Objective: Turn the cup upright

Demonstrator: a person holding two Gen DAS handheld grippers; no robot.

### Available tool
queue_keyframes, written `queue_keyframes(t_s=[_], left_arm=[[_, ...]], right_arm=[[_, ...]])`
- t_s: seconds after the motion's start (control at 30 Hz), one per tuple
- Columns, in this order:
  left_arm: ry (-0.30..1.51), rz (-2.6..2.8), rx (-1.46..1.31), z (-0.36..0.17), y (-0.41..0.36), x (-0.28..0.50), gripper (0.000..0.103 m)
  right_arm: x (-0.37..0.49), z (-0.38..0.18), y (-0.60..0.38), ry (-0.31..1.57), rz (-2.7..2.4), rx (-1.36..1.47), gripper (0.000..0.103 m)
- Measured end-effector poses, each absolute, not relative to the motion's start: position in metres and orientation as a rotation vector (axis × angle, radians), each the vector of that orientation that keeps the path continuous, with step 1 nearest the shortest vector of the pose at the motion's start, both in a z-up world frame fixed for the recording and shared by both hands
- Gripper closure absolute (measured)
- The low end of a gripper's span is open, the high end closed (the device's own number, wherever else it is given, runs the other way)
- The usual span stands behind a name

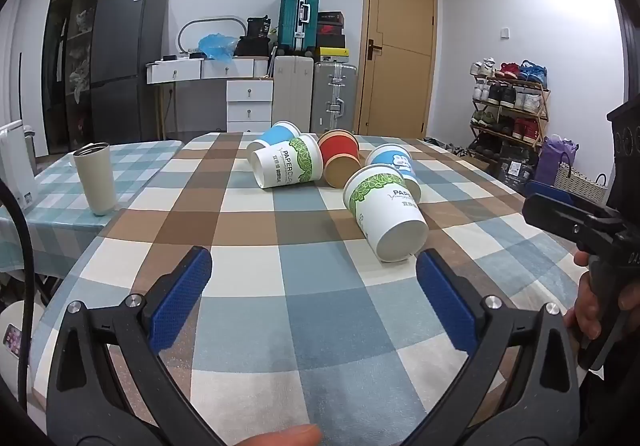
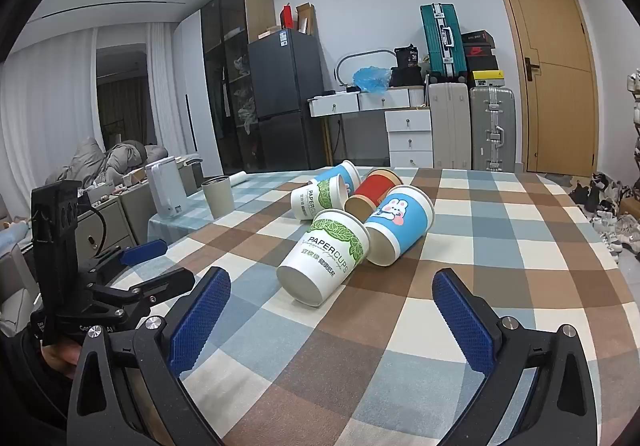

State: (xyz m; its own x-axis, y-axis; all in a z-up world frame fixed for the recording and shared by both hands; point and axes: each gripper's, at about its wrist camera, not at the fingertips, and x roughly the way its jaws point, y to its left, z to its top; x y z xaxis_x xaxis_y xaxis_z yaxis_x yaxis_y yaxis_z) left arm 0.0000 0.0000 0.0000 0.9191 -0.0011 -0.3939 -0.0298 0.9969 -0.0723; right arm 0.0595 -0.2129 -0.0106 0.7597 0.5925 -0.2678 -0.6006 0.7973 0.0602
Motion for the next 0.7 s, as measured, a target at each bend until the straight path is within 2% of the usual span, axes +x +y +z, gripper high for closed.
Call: queue_keyframes(t_s=[0.7], left_arm=[[0.399,0.010,-0.074,0.0003,0.0000,-0.0002,0.001]], right_arm=[[0.0594,-0.0105,-0.2129,0.279,0.650,-0.032,0.000]])
